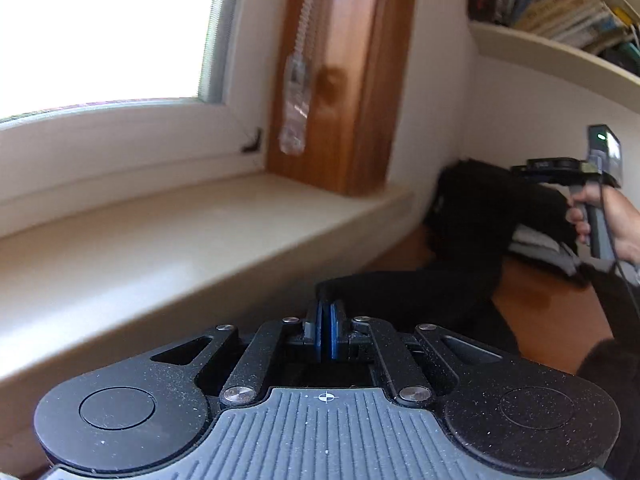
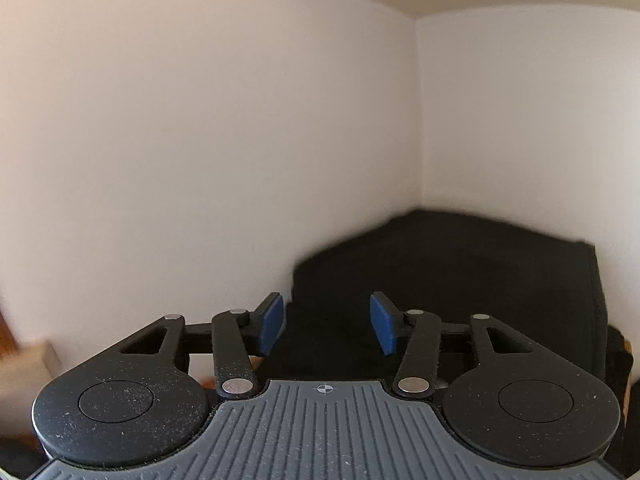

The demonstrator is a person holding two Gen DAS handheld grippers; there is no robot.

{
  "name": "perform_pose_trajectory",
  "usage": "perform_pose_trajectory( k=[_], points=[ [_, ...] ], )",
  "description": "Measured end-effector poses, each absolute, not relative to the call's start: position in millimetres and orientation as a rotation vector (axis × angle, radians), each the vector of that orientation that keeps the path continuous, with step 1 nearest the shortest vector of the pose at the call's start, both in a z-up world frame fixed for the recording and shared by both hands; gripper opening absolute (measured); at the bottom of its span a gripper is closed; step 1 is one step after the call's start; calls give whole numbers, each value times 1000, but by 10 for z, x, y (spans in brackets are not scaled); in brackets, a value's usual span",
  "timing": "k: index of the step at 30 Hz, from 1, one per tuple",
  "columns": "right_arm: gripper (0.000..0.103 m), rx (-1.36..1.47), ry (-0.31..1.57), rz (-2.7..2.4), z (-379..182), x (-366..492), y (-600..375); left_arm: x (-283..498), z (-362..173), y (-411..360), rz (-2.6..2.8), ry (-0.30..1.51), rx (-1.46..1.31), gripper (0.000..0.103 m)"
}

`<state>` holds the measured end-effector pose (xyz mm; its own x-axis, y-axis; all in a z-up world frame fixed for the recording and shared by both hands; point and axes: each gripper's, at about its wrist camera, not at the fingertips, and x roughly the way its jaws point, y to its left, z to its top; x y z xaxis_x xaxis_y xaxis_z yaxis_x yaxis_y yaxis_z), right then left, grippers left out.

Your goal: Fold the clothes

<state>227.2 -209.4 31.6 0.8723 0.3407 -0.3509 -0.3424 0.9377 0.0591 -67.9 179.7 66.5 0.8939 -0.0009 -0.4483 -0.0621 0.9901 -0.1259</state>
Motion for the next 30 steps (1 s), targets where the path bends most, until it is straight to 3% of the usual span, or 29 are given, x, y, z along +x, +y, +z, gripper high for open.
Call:
perform_pose_trajectory(
  k=[5,16,25,28,29,30],
  points=[
    [60,-58,436,376,113,2251,-2083,-652,601,1761,12,484,-128,4],
    [58,89,615,332,-490,2533,-2303,-531,396,1675,-101,561,-118,4],
    [58,261,580,308,-493,2572,-2565,-473,183,1580,-145,644,-90,4],
    [52,258,576,298,-472,2714,-2594,-477,176,1592,-146,647,-97,4],
    [45,256,579,295,-478,2722,-2591,-479,175,1597,-147,648,-100,4],
    [31,257,577,295,-481,2731,-2594,-484,173,1600,-147,648,-101,4]
  ],
)
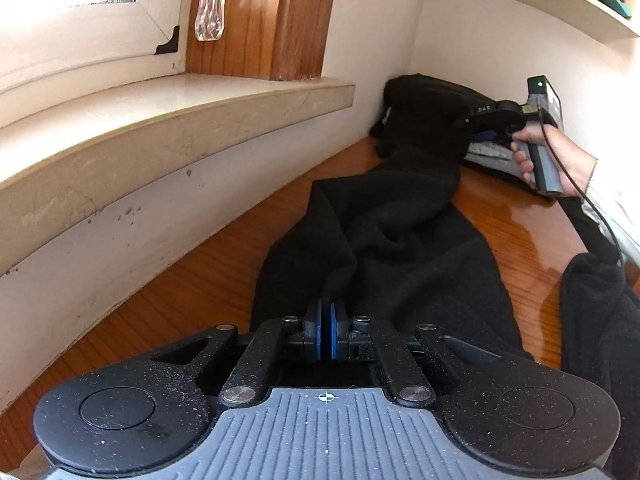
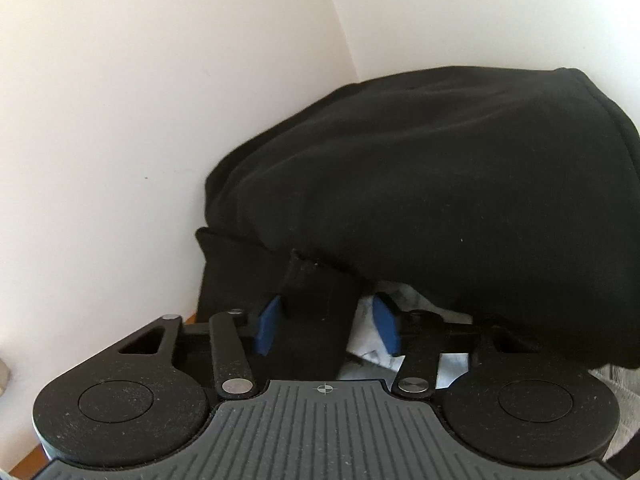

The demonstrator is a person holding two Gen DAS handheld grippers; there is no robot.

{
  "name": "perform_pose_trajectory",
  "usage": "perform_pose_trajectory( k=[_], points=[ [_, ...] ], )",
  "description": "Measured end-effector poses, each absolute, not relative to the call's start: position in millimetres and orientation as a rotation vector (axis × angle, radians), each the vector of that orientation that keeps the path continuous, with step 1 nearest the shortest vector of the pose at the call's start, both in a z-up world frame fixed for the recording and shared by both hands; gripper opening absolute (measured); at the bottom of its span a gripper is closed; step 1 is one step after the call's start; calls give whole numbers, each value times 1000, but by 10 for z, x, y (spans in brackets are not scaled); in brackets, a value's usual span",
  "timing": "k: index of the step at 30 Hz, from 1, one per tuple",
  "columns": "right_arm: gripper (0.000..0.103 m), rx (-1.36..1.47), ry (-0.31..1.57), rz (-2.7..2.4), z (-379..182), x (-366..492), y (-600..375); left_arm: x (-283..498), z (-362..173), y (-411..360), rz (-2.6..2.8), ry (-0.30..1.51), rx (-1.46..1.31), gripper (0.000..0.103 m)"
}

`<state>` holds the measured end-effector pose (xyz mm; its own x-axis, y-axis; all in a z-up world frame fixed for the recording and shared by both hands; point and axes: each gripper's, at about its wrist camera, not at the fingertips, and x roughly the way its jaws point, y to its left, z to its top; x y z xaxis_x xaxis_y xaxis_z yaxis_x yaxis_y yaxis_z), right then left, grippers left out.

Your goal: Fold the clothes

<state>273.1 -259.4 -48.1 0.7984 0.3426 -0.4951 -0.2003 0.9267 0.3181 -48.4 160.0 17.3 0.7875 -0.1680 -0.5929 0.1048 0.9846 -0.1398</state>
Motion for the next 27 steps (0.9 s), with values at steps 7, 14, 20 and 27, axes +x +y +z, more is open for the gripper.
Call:
perform_pose_trajectory(
  k=[7,14,20,27],
  points=[
    [8,248,480,331,-239,2604,-2684,-635,376,1627,-122,544,-92,3],
    [7,215,322,380,584,2149,-2932,-915,817,1685,-90,424,-119,3],
    [7,226,188,352,1391,1768,-3268,-1213,1281,1719,-42,338,-109,3],
    [13,185,175,309,1618,2137,-2750,-961,1159,1778,23,447,-99,3]
  ],
)
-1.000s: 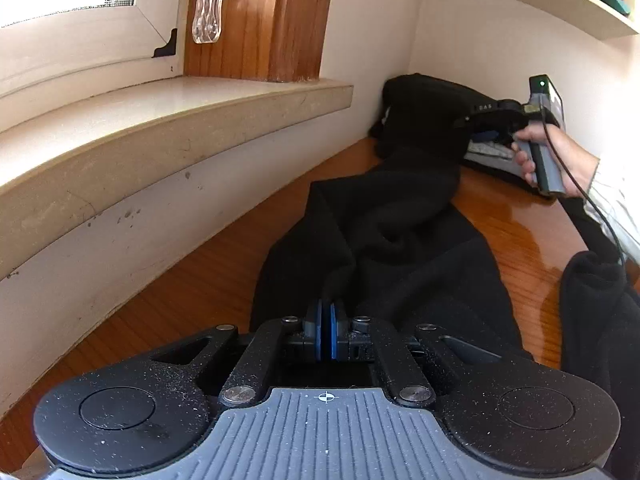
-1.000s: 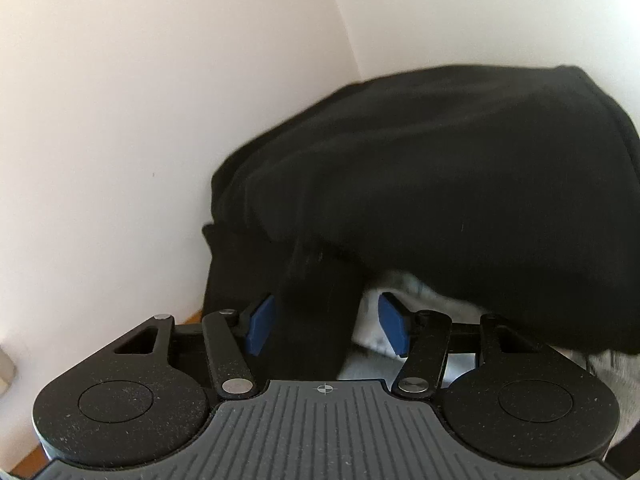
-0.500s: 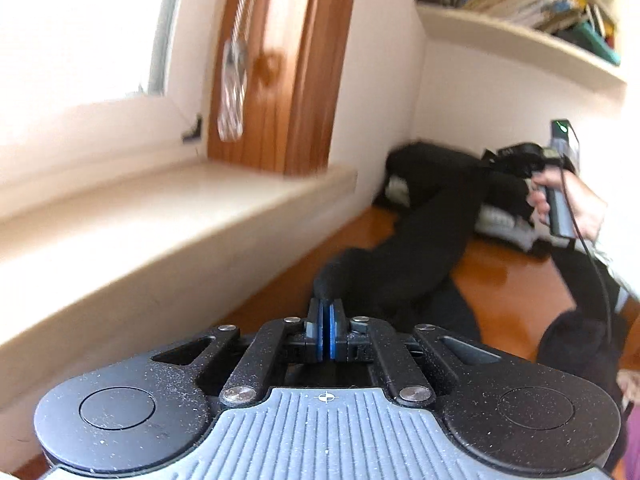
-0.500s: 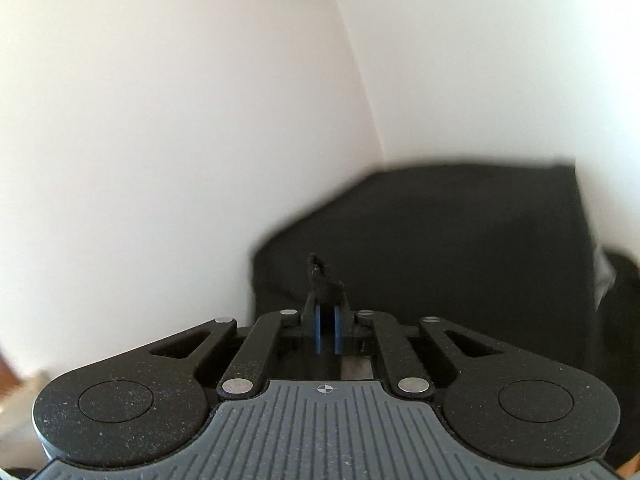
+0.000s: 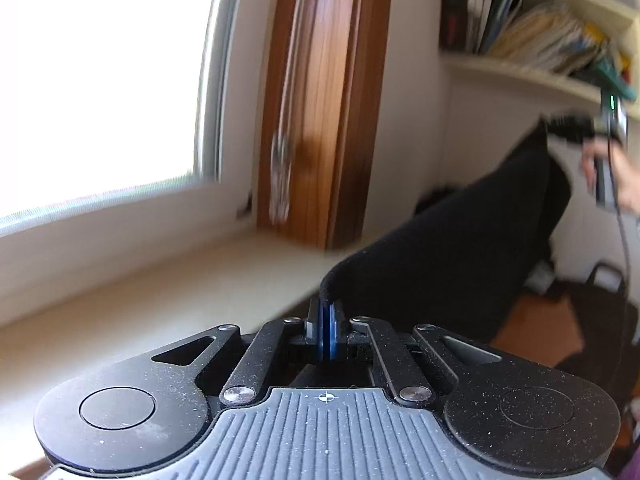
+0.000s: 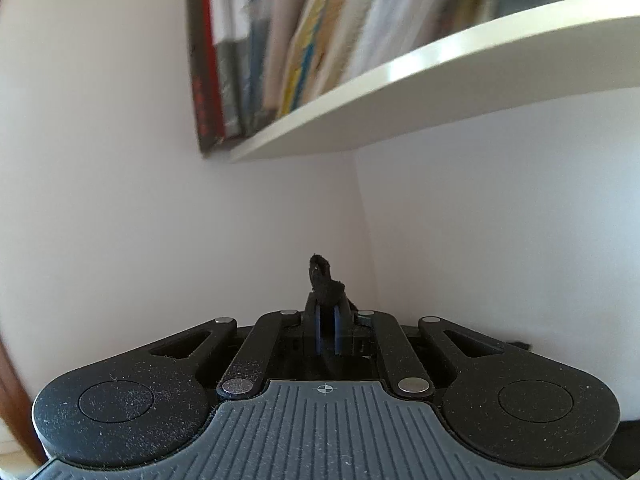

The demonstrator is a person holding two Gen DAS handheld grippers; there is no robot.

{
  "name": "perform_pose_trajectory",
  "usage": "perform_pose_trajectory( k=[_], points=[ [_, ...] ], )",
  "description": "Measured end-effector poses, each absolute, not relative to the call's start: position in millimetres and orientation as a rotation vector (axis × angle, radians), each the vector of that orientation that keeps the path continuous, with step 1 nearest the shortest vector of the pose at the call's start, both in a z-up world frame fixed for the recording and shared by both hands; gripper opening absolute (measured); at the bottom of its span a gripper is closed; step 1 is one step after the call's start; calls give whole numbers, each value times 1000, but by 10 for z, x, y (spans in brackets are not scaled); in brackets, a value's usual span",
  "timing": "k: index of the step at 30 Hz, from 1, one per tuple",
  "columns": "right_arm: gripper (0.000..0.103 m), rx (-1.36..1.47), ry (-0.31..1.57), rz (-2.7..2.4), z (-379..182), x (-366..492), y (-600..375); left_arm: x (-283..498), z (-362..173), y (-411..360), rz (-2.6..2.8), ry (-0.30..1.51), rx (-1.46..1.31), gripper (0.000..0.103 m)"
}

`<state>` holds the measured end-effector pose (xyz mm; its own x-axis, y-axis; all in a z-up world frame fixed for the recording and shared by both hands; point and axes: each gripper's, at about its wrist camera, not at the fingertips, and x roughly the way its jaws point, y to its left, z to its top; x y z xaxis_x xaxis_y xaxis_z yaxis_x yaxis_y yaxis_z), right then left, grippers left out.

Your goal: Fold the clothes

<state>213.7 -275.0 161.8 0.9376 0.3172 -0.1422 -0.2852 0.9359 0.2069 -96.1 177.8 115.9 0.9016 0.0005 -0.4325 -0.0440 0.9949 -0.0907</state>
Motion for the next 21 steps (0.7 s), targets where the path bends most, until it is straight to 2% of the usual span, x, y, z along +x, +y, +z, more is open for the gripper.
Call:
perform_pose_trajectory(
  k=[1,2,3,5,7,10,19,20,21],
  points=[
    [17,167,198,292,1544,2232,-2607,-867,1061,1775,36,483,-98,4],
    [37,155,226,291,1434,2325,-2485,-773,963,1772,49,519,-97,5],
    [51,146,255,303,1312,2405,-2380,-696,872,1770,63,549,-96,6],
    [51,130,281,321,1105,2481,-2275,-639,737,1775,89,578,-100,6],
    [51,108,294,330,938,2505,-2278,-663,697,1776,108,581,-81,19],
    [51,99,300,337,749,2515,-2442,-699,706,1741,133,572,-55,28],
    [51,19,357,275,132,2357,-3178,-527,729,1100,-58,559,-27,29],
    [51,20,359,285,79,2326,-3242,-500,709,989,-81,564,-16,27],
    [51,25,362,301,25,2288,-3301,-470,676,882,-104,577,-5,20]
  ],
)
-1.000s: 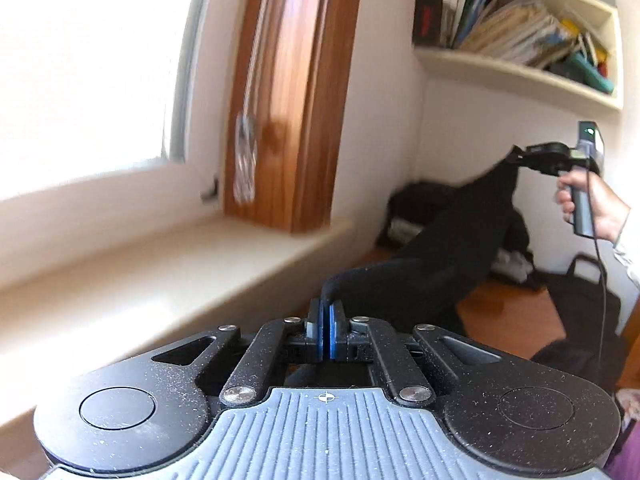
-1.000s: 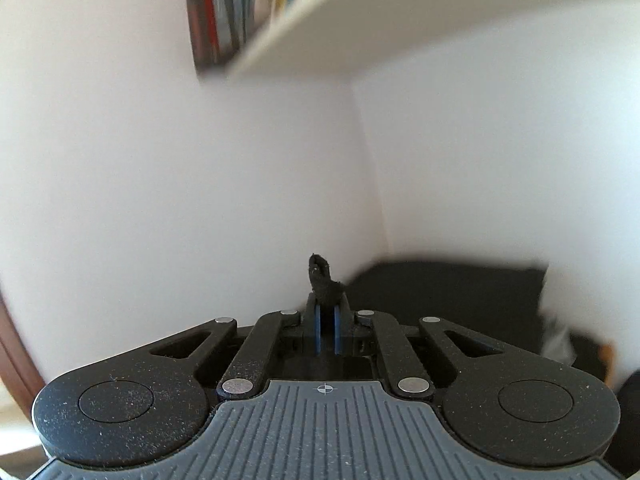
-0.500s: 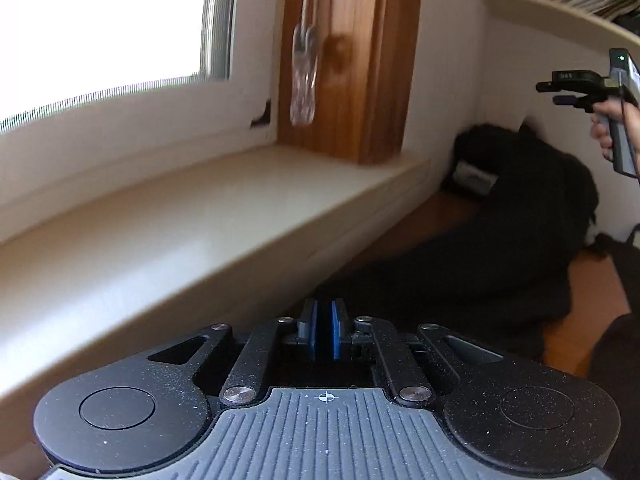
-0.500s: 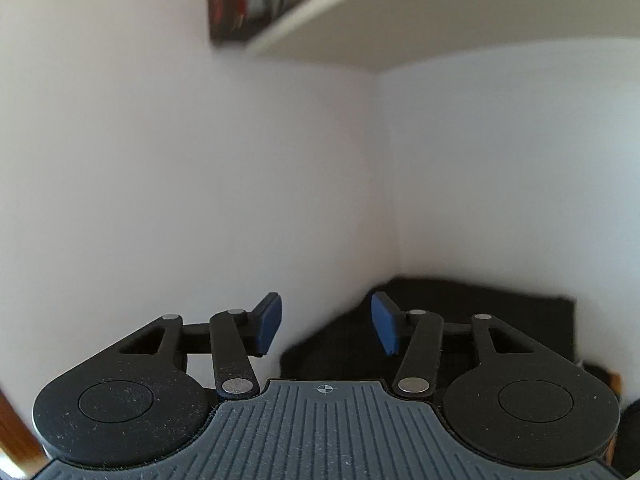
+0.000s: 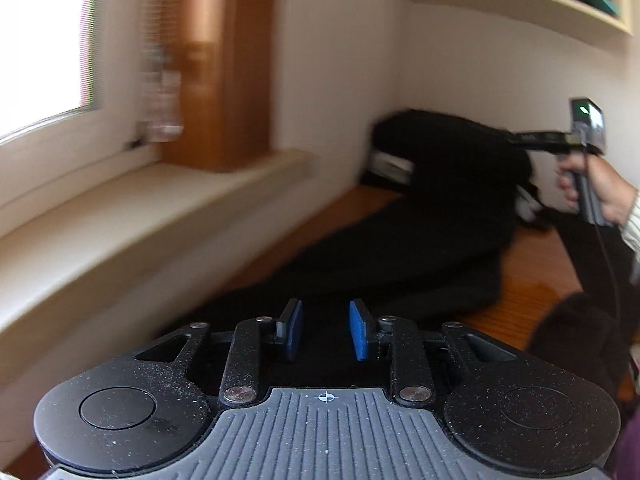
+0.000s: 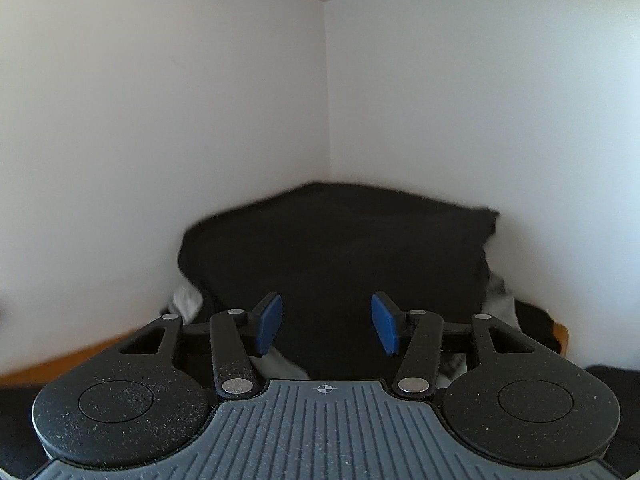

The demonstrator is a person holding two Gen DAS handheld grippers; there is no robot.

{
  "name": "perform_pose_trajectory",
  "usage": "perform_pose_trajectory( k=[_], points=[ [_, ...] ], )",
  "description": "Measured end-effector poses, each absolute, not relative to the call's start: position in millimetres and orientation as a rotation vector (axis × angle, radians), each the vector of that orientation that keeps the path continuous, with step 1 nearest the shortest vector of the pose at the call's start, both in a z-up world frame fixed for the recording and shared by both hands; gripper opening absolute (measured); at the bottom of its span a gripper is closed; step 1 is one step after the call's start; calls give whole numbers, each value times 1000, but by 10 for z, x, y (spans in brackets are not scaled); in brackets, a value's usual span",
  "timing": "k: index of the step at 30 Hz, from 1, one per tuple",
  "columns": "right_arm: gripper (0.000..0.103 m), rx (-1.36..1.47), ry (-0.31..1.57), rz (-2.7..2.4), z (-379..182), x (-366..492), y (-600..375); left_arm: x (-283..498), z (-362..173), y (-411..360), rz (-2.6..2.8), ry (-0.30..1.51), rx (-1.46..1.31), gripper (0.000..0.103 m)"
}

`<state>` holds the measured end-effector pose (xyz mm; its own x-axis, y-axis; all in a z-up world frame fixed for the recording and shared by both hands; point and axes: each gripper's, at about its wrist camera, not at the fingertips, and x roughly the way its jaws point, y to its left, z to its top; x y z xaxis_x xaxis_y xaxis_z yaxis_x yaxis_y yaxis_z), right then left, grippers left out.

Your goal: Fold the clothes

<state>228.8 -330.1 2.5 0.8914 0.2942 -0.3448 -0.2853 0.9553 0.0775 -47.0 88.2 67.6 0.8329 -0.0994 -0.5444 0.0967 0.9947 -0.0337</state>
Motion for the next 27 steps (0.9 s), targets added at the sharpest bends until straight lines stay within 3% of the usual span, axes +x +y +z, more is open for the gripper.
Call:
perform_pose_trajectory(
  k=[1,8,11,15,17,18,21,27],
  points=[
    [51,28,364,314,-25,2246,-3351,-443,643,781,-123,591,7,15],
    [52,-21,377,409,-273,1742,-3127,-333,466,342,-167,671,86,17],
    [52,-39,376,436,-213,1690,-3109,-355,399,202,-165,696,135,23],
    [52,-56,396,428,-185,1676,-3168,-297,258,49,-172,739,223,41],
    [52,-63,432,436,-241,1715,-3219,-286,217,51,-162,753,234,42],
    [52,-77,437,435,-272,1717,-3235,-280,196,52,-157,760,239,40],
    [52,-81,466,449,-370,1750,-3266,-282,182,112,-165,763,221,8],
    [52,-93,474,444,-459,1830,-3200,-519,389,399,-155,712,166,5]
  ],
)
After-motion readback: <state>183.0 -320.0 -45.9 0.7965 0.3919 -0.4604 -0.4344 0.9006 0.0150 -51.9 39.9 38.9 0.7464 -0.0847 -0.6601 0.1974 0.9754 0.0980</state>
